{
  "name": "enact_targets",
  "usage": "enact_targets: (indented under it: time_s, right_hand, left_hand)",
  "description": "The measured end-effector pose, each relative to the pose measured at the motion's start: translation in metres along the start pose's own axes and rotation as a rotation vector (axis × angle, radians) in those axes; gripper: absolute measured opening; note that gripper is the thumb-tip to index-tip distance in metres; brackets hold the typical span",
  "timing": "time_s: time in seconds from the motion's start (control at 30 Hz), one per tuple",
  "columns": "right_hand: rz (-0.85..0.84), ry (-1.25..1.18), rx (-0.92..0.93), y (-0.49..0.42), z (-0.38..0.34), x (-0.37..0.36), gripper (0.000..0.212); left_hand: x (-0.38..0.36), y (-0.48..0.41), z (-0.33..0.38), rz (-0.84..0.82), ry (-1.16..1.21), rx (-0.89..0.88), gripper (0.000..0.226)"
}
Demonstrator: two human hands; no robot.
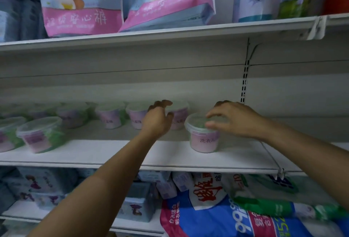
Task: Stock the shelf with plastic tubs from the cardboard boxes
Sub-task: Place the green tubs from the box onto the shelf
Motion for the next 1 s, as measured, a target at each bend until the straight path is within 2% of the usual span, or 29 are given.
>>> enact_targets:
  time_s: [0.1, 0.23, 0.47, 0.73, 0.83, 0.9, 1.0]
  right_hand:
    - [-0.033, 0.216, 0.091, -0.004, -0.016, -0.017, 0.050]
    - [-0.027, 0.182, 0.018, -0.014, 0.007, -0.025, 0.042]
    - [-0.097, 0.103, -0.169, -0.040, 0.047, -0.042, 0.044]
    - [-0.060, 0.120, -0.203, -0.062, 0.060, -0.055, 0.042]
    - [-0.099, 0.163, -0.208, -0.063, 0.059, -0.055, 0.045]
    - [-0.112, 0.181, -0.236, -0.062, 0.053, -0.053, 0.049]
    - [-0.006, 0.156, -0.225, -0.056, 0.028, -0.045, 0.051]
  left_hand:
    - [-0.018, -0.010, 0.004, -0.166, -0.233, -0.144, 0.053]
    - [-0.028, -0.015, -0.003, -0.291, -0.318, -0.119, 0.055]
    - [-0.031, -0.014, -0.012, -0.257, -0.205, -0.137, 0.059]
    - [-0.032, -0.026, -0.014, -0.240, -0.195, -0.109, 0.057]
    - [-0.030, -0.024, -0.015, -0.264, -0.214, -0.110, 0.060]
    - [-0.019, -0.018, -0.017, -0.231, -0.215, -0.113, 0.060]
    - [0.012, 0.005, -0.021, -0.089, -0.256, -0.126, 0.055]
Point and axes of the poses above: each hand's wrist, its own y-axis away from the middle knuckle, its own x-axis out of the back of the hand, z = x × y, the point moved 5 cm from there along -y, towards the middle knuckle, and after that the axes turned 4 degrees about z, right-handed, at the moved point
